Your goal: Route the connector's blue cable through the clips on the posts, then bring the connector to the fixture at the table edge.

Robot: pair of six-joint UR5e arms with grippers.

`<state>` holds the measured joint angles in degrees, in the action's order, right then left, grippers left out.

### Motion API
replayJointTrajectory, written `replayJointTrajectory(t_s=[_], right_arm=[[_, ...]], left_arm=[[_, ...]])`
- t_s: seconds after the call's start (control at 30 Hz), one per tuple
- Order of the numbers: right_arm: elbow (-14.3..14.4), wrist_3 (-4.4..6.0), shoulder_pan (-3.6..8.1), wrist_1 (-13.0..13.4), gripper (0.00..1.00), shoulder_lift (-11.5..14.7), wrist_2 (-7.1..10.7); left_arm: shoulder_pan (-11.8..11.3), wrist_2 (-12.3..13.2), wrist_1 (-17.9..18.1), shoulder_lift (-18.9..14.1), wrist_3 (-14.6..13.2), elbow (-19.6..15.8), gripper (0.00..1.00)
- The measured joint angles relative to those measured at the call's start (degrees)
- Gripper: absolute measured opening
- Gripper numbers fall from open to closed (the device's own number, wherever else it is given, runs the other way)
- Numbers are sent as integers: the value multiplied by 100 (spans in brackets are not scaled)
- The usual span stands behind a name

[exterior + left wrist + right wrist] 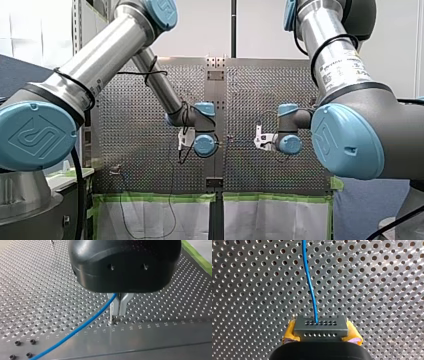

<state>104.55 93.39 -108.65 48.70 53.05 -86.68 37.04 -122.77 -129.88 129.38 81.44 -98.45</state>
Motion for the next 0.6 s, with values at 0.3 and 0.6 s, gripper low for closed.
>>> replayJointTrajectory(t_s=[0.3, 0.6], right_arm=[[-72, 8, 43, -82, 0, -4, 2], [-151, 22, 87, -148, 0, -5, 10]], left_arm=[[5, 20, -52, 35, 14, 147, 4], [-21, 37, -129, 43, 20, 238, 4]])
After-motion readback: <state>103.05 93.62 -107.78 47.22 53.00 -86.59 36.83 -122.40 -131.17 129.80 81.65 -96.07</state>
